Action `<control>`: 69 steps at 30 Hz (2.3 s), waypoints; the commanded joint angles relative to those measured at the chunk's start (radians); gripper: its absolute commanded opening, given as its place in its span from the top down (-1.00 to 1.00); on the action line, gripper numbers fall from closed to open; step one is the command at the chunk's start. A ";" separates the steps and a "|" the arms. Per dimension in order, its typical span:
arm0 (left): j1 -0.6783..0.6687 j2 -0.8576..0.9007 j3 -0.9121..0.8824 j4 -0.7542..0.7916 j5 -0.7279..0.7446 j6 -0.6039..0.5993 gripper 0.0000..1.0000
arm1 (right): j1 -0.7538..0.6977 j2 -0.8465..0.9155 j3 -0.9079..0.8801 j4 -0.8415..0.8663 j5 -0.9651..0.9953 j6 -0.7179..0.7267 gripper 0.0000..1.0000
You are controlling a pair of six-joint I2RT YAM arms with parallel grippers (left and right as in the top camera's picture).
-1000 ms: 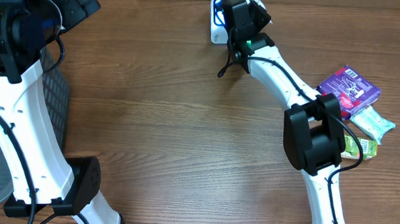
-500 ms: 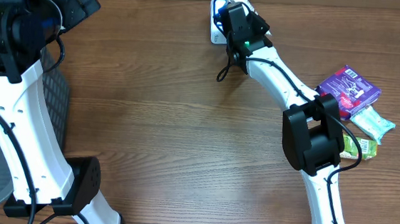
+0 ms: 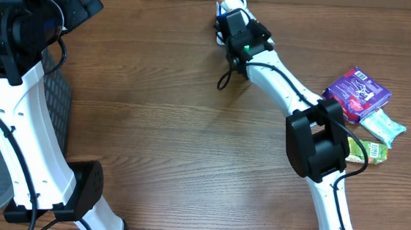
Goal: Scan the item barcode
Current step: 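Hold the Pantene tube in front of the white scanner, then carry the Pantene tube right and set it down by the pouch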
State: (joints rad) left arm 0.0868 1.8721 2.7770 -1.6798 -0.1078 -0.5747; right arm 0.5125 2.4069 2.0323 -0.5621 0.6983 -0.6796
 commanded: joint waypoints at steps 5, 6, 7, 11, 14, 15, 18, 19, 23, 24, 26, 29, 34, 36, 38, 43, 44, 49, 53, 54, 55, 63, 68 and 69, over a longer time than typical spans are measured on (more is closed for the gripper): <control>-0.003 -0.002 0.002 0.000 0.002 -0.009 -0.99 | 0.090 -0.059 0.018 -0.119 -0.034 0.035 0.93; -0.003 -0.002 0.002 0.000 0.002 -0.009 -0.99 | 0.111 -0.077 0.018 -0.152 -0.072 0.067 0.93; -0.003 -0.002 0.002 0.000 0.002 -0.009 -0.99 | 0.127 -0.097 0.018 -0.178 -0.108 0.110 0.92; -0.003 -0.002 0.002 0.000 0.002 -0.009 -0.99 | 0.186 -0.196 0.018 -0.298 -0.330 0.282 0.93; -0.003 -0.002 0.002 0.000 0.002 -0.009 -0.99 | 0.203 -0.285 0.018 -0.381 -0.504 0.408 0.92; -0.003 -0.002 0.002 0.000 0.002 -0.009 -0.99 | 0.203 -0.312 0.018 -0.400 -0.535 0.469 0.93; -0.003 -0.002 0.002 0.000 0.002 -0.009 -0.99 | 0.183 -0.394 0.018 -0.469 -0.551 0.739 0.93; -0.003 -0.002 0.002 0.000 0.002 -0.009 -0.99 | 0.172 -0.419 0.018 -0.500 -0.550 0.837 0.93; -0.003 -0.002 0.002 0.000 0.002 -0.009 -0.99 | 0.080 -0.494 0.018 -0.653 -0.549 1.129 0.93; -0.003 -0.002 0.002 0.000 0.001 -0.009 -0.99 | 0.047 -0.501 0.018 -0.694 -0.542 1.188 0.93; -0.003 -0.002 0.002 0.000 0.002 -0.009 -0.99 | -0.063 -0.503 0.018 -0.831 -0.506 1.367 0.93; -0.003 -0.002 0.002 0.000 0.002 -0.009 -0.99 | -0.202 -0.495 0.014 -0.975 -0.506 1.483 0.93; -0.003 -0.002 0.002 0.000 0.002 -0.009 -0.99 | -0.477 -0.482 -0.073 -1.057 -0.505 1.546 0.92; -0.003 -0.002 0.002 0.000 0.002 -0.009 -0.99 | -0.567 -0.482 -0.141 -1.030 -0.511 1.548 0.93; -0.003 -0.002 0.002 0.000 0.001 -0.009 -0.99 | -0.646 -0.482 -0.216 -0.988 -0.540 1.548 0.93; -0.003 -0.002 0.002 0.000 0.002 -0.009 -0.99 | -0.782 -0.482 -0.387 -0.877 -0.675 1.537 0.93; -0.003 -0.002 0.002 0.000 0.002 -0.009 -0.99 | -0.795 -0.482 -0.410 -0.860 -0.687 1.524 0.93; -0.003 -0.002 0.002 0.000 0.002 -0.009 -0.99 | -0.810 -0.483 -0.441 -0.807 -0.698 1.419 0.70; -0.003 -0.002 0.002 0.000 0.002 -0.009 -0.99 | -0.809 -0.484 -0.422 -0.835 -0.705 1.382 0.24; -0.003 -0.002 0.002 0.000 0.002 -0.009 -0.99 | -0.809 -0.484 -0.413 -0.847 -0.704 1.381 0.05; -0.003 -0.002 0.002 0.000 0.001 -0.008 -0.99 | -0.809 -0.484 -0.399 -0.864 -0.705 1.381 -0.08; -0.003 -0.002 0.002 0.000 0.002 -0.009 -0.99 | -0.804 -0.518 -0.183 -1.076 -0.829 1.191 -1.00; -0.003 -0.002 0.002 0.000 0.002 -0.009 -0.99 | -0.737 -0.615 -0.040 -1.132 -0.904 1.018 -1.00; -0.003 -0.002 0.002 0.000 0.002 -0.009 -0.99 | -0.713 -0.645 -0.022 -1.132 -0.918 0.991 -1.00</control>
State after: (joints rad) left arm 0.0868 1.8721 2.7770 -1.6798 -0.1078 -0.5747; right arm -0.2577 1.8771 1.9392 -1.6917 -0.1390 0.4572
